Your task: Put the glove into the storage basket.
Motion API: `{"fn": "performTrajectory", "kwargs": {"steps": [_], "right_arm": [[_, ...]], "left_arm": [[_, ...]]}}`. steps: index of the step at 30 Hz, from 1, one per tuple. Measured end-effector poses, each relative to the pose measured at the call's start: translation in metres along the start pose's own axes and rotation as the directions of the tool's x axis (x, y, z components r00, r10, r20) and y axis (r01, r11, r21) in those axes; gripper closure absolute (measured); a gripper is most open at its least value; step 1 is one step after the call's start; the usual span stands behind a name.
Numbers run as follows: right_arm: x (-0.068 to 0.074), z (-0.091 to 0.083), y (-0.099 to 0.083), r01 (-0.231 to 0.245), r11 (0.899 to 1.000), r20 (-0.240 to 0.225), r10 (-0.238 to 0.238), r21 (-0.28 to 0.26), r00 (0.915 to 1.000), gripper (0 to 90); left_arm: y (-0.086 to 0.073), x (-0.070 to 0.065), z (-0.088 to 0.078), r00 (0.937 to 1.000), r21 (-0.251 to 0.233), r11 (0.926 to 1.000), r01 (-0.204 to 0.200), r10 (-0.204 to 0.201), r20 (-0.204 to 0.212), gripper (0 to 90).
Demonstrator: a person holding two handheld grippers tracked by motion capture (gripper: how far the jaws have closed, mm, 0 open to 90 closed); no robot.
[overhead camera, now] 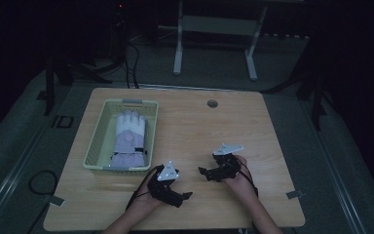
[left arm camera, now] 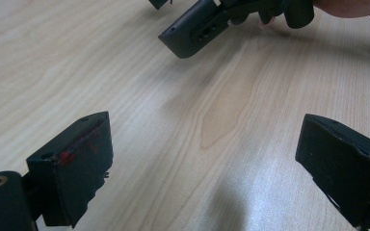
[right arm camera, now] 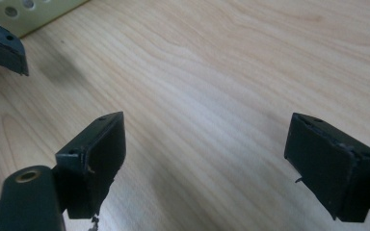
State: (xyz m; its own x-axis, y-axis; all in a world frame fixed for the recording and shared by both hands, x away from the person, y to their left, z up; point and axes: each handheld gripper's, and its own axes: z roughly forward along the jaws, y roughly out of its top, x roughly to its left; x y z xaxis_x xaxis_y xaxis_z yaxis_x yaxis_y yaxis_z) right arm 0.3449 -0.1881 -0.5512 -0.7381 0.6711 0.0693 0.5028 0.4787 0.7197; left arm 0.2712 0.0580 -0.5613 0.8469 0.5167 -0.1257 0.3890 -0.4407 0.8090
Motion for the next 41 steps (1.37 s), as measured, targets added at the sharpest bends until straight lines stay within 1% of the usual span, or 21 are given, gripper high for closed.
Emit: {"fn": "performTrajectory", "kwargs": {"steps": [2, 4, 5, 7, 9, 11, 13, 15, 18, 20, 21, 22, 23, 24, 25, 26, 30, 36, 41], "right_arm": [[0.0, -0.001, -0.003, 0.01, 1.0, 0.002, -0.01, -0.004, 0.9999, 14.0], [0.001, -0.003, -0.006, 0.019, 1.0, 0.017, -0.019, -0.002, 0.9997, 13.8], [0.001, -0.004, -0.007, 0.018, 1.0, 0.018, -0.018, -0.003, 0.9997, 13.7], [0.002, -0.006, -0.01, 0.019, 1.0, 0.018, -0.018, -0.007, 0.9997, 13.8], [0.003, -0.008, -0.013, 0.02, 1.0, 0.019, -0.02, -0.012, 0.9996, 13.8], [0.004, -0.011, -0.017, 0.025, 1.0, 0.021, -0.025, -0.015, 0.9995, 13.8], [0.003, -0.014, -0.021, 0.029, 1.0, 0.023, -0.029, -0.012, 0.9993, 13.8], [0.003, -0.015, -0.023, 0.023, 1.0, 0.021, -0.023, -0.01, 0.9995, 13.7], [0.003, -0.018, -0.03, 0.021, 1.0, 0.025, -0.021, -0.009, 0.9995, 13.7], [0.002, -0.021, -0.033, 0.028, 0.999, 0.04, -0.027, -0.023, 0.9988, 13.7], [0.001, -0.023, -0.034, 0.027, 0.999, 0.04, -0.025, -0.033, 0.9989, 13.7], [-0.001, -0.025, -0.035, 0.021, 0.999, 0.044, -0.019, -0.042, 0.9988, 13.7], [-0.001, -0.025, -0.035, 0.021, 0.999, 0.044, -0.019, -0.042, 0.9988, 13.7], [-0.002, -0.027, -0.036, 0.013, 0.998, 0.046, -0.011, -0.054, 0.9989, 13.7], [-0.005, -0.029, -0.037, 0.003, 0.998, 0.05, 0.0, -0.068, 0.9988, 13.7], [-0.005, -0.03, -0.037, 0.004, 0.997, 0.053, -0.001, -0.072, 0.9986, 13.7], [-0.006, -0.029, -0.038, 0.013, 0.997, 0.061, -0.008, -0.077, 0.9981, 13.7], [-0.006, -0.026, -0.039, 0.034, 0.998, 0.067, -0.03, -0.062, 0.9973, 13.8], [-0.007, -0.027, -0.039, 0.026, 0.998, 0.069, -0.022, -0.064, 0.9974, 13.7]], "left_arm": [[-0.002, -0.002, 0.001, 1.0, 0.002, 1.0, -0.001, 0.001, 0.002, 6.1], [-0.002, -0.006, 0.002, 1.0, -0.005, 1.0, -0.003, 0.003, 0.001, 6.1], [-0.002, -0.007, 0.001, 1.0, -0.006, 1.0, -0.007, 0.007, 0.002, 6.1], [-0.002, -0.011, 0.002, 0.9998, -0.01, 0.9998, -0.018, 0.018, -0.001, 6.1], [-0.003, -0.013, 0.002, 0.9992, -0.006, 0.9992, -0.04, 0.04, -0.005, 6.1], [-0.003, -0.015, 0.002, 0.9986, -0.003, 0.9987, -0.052, 0.052, -0.008, 6.1], [-0.004, -0.016, 0.002, 0.999, -0.018, 0.9988, -0.045, 0.045, -0.001, 6.1], [-0.005, -0.015, 0.002, 0.9992, -0.023, 0.9989, -0.041, 0.041, 0.003, 6.2], [-0.005, -0.016, 0.002, 0.9984, -0.027, 0.998, -0.057, 0.057, -0.002, 6.2], [-0.006, -0.018, 0.002, 0.9978, -0.03, 0.9974, -0.066, 0.066, 0.001, 6.3], [-0.006, -0.019, 0.002, 0.9972, -0.029, 0.9968, -0.075, 0.075, 0.001, 6.3], [-0.007, -0.02, 0.003, 0.9964, -0.031, 0.9959, -0.085, 0.085, 0.002, 6.3], [-0.007, -0.02, 0.003, 0.9964, -0.031, 0.9959, -0.085, 0.085, 0.002, 6.3], [-0.007, -0.021, 0.003, 0.9958, -0.031, 0.9953, -0.091, 0.092, 0.004, 6.3], [-0.007, -0.022, 0.004, 0.9946, -0.029, 0.9942, -0.104, 0.104, 0.003, 6.3], [-0.007, -0.023, 0.004, 0.9937, -0.027, 0.9934, -0.112, 0.112, 0.0, 6.4], [-0.008, -0.023, 0.003, 0.9941, -0.035, 0.9935, -0.108, 0.108, 0.003, 6.4], [-0.009, -0.018, 0.001, 0.9971, -0.052, 0.9959, -0.074, 0.075, 0.011, 6.4], [-0.009, -0.015, 0.0, 0.9982, -0.062, 0.9965, -0.057, 0.058, 0.015, 6.6]]}}
